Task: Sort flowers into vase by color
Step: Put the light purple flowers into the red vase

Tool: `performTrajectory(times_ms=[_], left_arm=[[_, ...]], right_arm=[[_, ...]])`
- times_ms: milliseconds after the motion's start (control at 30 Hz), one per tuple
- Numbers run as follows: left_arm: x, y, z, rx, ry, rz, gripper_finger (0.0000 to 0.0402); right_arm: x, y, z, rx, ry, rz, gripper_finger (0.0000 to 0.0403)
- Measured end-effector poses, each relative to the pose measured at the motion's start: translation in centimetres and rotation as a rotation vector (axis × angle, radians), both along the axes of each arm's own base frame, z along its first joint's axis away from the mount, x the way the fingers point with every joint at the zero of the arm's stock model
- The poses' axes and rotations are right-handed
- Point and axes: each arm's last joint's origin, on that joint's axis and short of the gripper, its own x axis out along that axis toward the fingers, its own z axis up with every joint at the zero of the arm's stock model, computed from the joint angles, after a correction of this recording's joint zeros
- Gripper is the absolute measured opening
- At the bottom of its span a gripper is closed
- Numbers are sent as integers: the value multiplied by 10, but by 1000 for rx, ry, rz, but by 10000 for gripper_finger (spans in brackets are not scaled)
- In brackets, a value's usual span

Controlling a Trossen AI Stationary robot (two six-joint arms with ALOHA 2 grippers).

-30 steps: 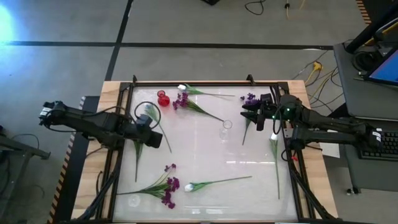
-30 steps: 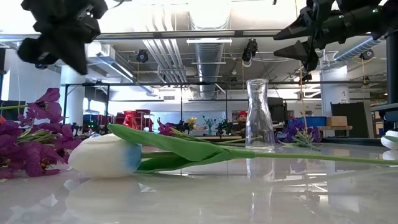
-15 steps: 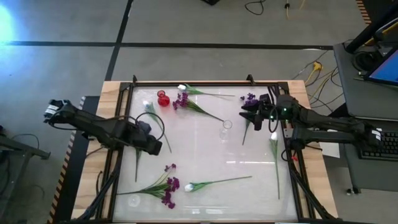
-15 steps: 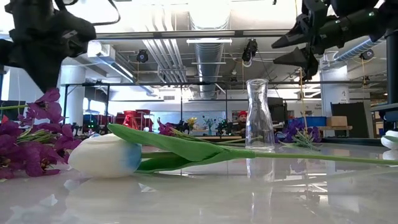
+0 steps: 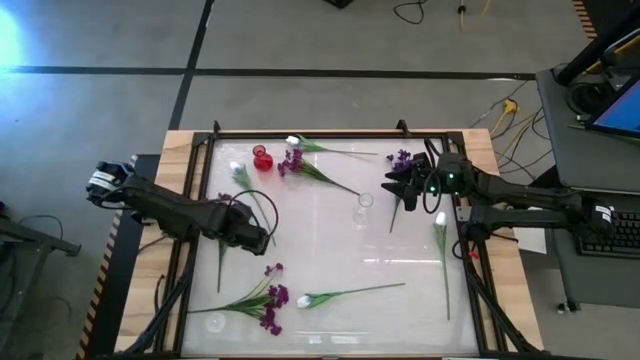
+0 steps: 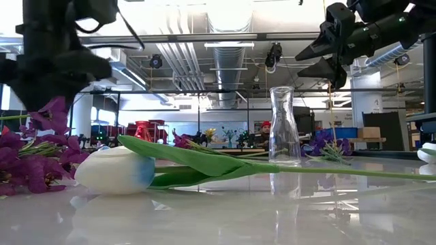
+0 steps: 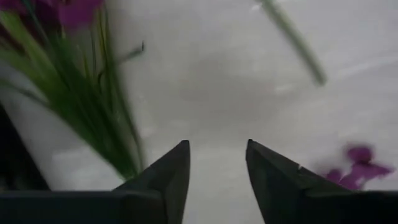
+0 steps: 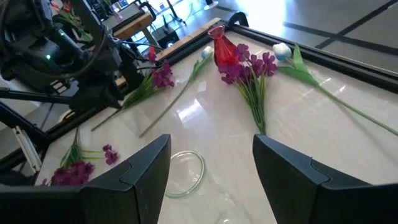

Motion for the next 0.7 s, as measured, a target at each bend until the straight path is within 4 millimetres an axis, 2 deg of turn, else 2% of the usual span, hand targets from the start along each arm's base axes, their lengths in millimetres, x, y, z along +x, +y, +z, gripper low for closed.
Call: performTrajectory(times_ms=[267,700], left_arm=[[-13,-2,-4,23,213,32,192],[-32,4,-29,64,276,76,194]], right_arm=[[0,0,0,-25,7,8,219],[0,0,0,-25,8,8,219]])
